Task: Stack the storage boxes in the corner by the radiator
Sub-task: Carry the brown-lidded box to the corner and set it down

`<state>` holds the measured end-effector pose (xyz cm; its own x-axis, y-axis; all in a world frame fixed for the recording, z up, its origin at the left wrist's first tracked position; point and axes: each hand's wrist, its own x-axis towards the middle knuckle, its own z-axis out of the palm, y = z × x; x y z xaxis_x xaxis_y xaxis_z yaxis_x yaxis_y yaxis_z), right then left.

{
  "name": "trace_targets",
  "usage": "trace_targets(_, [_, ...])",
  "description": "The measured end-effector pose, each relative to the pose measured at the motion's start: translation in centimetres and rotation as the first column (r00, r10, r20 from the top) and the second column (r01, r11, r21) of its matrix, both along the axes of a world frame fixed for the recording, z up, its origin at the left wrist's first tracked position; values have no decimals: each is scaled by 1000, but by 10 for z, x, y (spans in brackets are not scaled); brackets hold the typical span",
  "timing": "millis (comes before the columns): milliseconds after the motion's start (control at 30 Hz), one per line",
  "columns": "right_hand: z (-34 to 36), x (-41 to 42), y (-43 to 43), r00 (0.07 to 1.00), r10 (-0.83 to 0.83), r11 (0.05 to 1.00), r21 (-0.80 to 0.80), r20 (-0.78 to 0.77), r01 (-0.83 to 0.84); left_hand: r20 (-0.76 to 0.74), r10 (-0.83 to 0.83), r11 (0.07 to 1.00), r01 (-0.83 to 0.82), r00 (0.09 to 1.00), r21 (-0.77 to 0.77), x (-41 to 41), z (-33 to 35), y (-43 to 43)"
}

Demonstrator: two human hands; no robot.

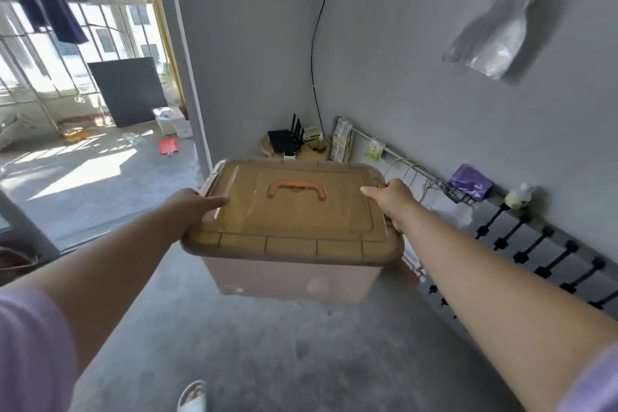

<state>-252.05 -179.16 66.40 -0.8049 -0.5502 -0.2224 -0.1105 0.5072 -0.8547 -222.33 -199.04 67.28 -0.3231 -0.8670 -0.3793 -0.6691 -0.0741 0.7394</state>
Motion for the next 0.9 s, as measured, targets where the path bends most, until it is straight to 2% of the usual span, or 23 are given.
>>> trace_targets(167, [3,-15,-92,991,-127,987,-100,31,130,-48,-80,997,79,996,-26,-39,11,-122])
trace_targets(400, [25,-44,-180,953,-299,927,-221,52,303,-85,-229,972,224,970,-64,-112,42,-245])
trace_targets(667, [-3,-125,-219,865,-490,843,-194,107,501,4,-403,915,403,915,-21,-243,24,-311])
trace_targets(900, [-21,-232,-251,834,-526,820,-163,167,549,93,-526,846,531,846,-51,-375,9,-357])
